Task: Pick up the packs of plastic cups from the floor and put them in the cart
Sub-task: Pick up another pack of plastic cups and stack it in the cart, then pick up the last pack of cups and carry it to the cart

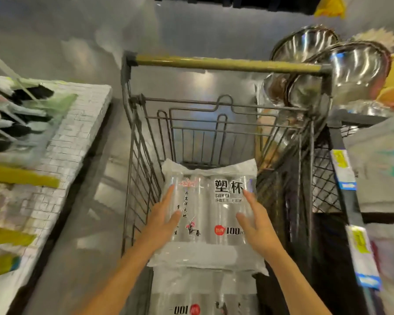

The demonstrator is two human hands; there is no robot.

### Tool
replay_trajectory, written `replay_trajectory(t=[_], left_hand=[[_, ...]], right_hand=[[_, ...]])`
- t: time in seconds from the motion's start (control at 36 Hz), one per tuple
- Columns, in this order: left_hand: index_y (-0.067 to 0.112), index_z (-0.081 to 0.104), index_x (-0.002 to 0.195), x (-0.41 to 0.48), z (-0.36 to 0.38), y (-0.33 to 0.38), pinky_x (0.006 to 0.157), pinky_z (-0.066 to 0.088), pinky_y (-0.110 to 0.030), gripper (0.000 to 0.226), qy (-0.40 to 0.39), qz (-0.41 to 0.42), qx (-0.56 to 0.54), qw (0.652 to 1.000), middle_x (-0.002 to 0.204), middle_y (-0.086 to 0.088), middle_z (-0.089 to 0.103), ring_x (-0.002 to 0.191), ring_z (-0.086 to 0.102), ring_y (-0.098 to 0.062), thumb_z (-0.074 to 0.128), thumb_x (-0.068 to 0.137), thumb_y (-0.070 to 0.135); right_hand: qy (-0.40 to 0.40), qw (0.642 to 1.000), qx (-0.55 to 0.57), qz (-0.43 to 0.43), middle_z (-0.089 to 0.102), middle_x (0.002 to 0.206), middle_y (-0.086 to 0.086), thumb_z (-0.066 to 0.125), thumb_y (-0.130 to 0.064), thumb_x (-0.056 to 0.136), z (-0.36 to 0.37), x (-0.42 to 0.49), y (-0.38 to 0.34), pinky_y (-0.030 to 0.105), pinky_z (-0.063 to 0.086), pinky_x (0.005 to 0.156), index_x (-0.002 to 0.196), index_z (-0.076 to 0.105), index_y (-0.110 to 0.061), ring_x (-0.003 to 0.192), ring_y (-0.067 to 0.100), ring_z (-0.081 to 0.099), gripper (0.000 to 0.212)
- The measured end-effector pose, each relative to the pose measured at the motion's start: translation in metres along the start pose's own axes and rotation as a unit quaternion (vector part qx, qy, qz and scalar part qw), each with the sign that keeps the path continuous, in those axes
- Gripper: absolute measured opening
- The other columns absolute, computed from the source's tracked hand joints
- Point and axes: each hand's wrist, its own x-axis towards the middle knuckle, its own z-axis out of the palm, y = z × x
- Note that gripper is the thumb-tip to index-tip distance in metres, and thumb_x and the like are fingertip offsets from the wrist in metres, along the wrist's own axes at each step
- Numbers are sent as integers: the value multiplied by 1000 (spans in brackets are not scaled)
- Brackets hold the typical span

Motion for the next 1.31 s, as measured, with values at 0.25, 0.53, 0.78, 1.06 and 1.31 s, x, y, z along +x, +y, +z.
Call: replay_trajectory(t=[0.25,0.53,0.78,1.06,1.31], left_hand=[[63,-5,144,27,17,-27,119,10,-38,62,-6,-12,32,999,158,28,-2,145,0,4,37,102,47],[67,-3,142,11,5,7,117,14,-42,71,11,-71,55,996,162,9,4,140,7,-2,47,100,41],[30,51,138,-38,-73,94,97,46,-28,47,21,-24,193,981,136,4,56,116,55,-12,59,92,36],[37,48,137,-185,-203,173,96,42,-27,43,118,-13,296,948,137,8,54,124,52,-16,49,95,44],[37,49,138,-393,-316,130,103,43,-29,43,283,-44,251,925,144,11,48,119,57,-13,49,96,47]], right_hand=[[-17,999,17,37,7,149,-44,46,-44,101,22,21,26,53,20,121,150,10,-58,151,11,10,62],[-6,996,-46,78,7,165,-4,37,-51,101,14,6,-4,54,13,121,145,3,-66,153,21,2,58],[-33,968,-248,-19,50,144,4,43,-48,101,-22,-11,-116,40,45,102,149,34,-25,130,24,48,55],[-105,901,-390,-158,62,125,4,44,-42,102,-17,-64,-307,38,52,87,138,48,-19,108,25,60,43],[-137,866,-380,-295,49,147,-4,45,-45,101,81,-188,-450,30,43,102,146,43,-35,126,19,54,46]])
